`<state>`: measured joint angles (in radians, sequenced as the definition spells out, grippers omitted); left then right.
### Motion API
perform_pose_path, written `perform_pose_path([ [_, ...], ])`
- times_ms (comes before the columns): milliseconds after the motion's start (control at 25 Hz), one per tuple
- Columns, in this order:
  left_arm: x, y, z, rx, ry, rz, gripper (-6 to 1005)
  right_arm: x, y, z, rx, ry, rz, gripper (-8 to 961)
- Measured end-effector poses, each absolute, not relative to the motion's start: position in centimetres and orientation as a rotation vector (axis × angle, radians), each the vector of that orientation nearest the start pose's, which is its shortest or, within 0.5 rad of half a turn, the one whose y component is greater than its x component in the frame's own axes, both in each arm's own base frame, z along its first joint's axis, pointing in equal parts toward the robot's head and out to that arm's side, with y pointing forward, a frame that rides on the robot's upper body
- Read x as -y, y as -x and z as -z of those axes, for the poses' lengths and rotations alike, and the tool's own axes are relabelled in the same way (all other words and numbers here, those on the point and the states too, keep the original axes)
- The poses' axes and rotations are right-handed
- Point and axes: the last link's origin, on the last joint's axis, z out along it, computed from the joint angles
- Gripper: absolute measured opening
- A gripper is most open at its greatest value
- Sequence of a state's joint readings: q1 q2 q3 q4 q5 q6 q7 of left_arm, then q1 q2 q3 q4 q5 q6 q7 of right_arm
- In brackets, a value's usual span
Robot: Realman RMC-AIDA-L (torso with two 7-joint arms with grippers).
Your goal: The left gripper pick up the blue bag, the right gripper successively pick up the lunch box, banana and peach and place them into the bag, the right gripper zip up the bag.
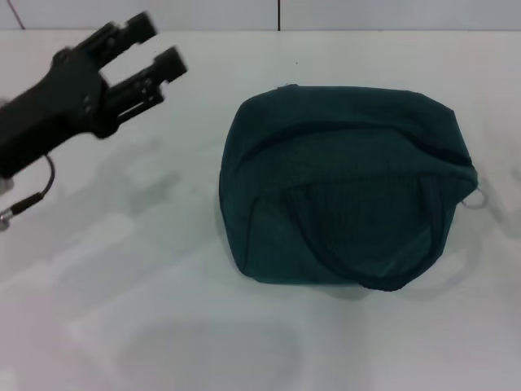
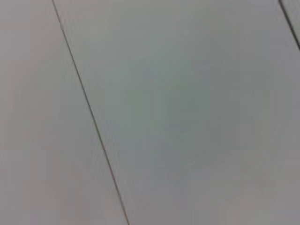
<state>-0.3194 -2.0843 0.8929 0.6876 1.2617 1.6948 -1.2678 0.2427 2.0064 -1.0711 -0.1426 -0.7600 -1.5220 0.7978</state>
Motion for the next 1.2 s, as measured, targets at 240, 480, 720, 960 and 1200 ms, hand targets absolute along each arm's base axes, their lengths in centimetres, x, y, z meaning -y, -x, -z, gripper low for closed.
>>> perform_pose_path([
  [240, -27.6, 26.2, -3.4, 0.336, 2.129, 1.442, 763, -26.9, -32.1, -5.2, -0.494, 1.782, -1.284, 599],
  [480, -27.6, 25.5, -3.3, 0.286, 2.185, 1.456, 888, -29.7, -27.7, -5.5, -0.419, 2.084, -1.432, 756],
  [720, -28.7, 24.5, -3.3, 0.299, 2.367, 1.426, 888, -31.5, -24.5, -7.3, -0.388, 2.520, -1.398, 759],
  [960, -29.4, 23.0, -3.1, 0.324, 2.614, 1.320, 888, -31.5, -22.6, -7.0, -0.326, 2.799, -1.302, 762],
  [1200, -30.0, 22.3, -2.9, 0.337, 2.696, 1.273, 888, -30.9, -21.9, -6.1, -0.318, 2.954, -1.209, 765],
])
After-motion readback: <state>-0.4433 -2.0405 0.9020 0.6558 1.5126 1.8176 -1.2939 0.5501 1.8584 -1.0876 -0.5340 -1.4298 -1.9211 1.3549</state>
